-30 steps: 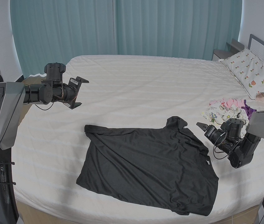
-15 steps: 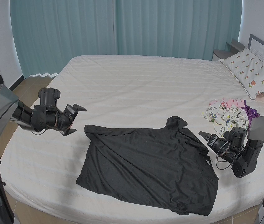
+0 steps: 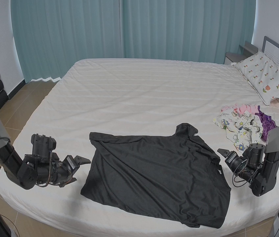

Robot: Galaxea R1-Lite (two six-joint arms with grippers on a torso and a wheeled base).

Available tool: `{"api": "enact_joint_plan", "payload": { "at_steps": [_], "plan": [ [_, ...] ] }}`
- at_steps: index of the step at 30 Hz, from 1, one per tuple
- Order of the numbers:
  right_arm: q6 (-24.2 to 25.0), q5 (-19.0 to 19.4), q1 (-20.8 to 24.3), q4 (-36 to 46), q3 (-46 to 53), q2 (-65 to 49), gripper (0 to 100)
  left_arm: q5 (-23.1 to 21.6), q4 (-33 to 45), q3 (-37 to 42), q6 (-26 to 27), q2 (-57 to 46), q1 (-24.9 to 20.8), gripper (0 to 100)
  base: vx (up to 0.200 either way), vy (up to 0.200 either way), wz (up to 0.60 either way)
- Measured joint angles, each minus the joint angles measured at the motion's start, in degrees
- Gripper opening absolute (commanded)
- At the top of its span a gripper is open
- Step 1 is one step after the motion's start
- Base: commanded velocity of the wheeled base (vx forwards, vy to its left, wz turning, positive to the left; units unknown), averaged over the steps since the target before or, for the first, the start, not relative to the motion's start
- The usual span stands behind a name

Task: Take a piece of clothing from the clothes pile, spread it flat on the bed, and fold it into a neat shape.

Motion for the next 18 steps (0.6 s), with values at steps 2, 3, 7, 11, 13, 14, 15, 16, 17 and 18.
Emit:
{"api": "enact_joint_plan", "payload": {
  "at_steps": [2, 3, 7, 11, 13, 14, 15, 16, 17, 18],
  "plan": [
    [1.9, -1.0, -0.2, -0.3, 2.0, -0.2, 100, 0.1, -2.8, 4.2, 0.8, -0.9, -0.9, 100, -0.200, 0.000, 0.00],
    [2.7, -1.5, -0.3, -0.3, 3.2, -0.3, 100, 0.2, -4.0, 5.8, 1.1, -1.2, -1.4, 100, -0.200, 0.000, 0.00],
    [3.9, -2.2, -0.7, -0.3, 5.7, -0.6, 100, 2.0, -6.6, 9.0, 1.8, -0.9, -3.2, 100, -0.200, 0.000, 0.00],
    [4.1, -2.3, -0.9, -0.3, 6.6, -0.7, 100, 5.0, -9.7, 9.8, 1.8, 1.0, -4.1, 100, -0.200, 0.000, 0.00],
    [4.1, -2.3, -0.9, -0.3, 6.9, -0.8, 100, 7.2, -12.5, 10.0, 1.9, 2.7, -4.7, 100, 0.000, 0.000, 0.00],
    [4.1, -2.2, -0.9, -0.3, 7.0, -0.8, 100, 8.3, -14.0, 10.0, 1.9, 3.5, -5.0, 100, 0.000, 0.000, 0.00],
    [4.1, -2.2, -0.9, -0.3, 7.1, -0.9, 100, 9.6, -15.4, 9.9, 1.9, 4.5, -5.2, 100, 0.000, 0.000, 0.00],
    [4.1, -2.3, -0.9, -0.3, 7.2, -0.9, 100, 11.0, -16.7, 9.9, 1.9, 5.5, -5.5, 100, 0.000, 0.000, 0.00],
    [4.1, -2.3, -0.9, -0.3, 7.3, -0.9, 100, 12.6, -18.0, 9.6, 1.9, 6.7, -5.9, 100, 0.000, 0.000, 0.00],
    [4.1, -2.3, -0.9, -0.3, 7.4, -0.9, 100, 13.8, -18.7, 9.2, 1.8, 7.4, -6.0, 100, 0.000, 0.000, 0.00]
  ]
}}
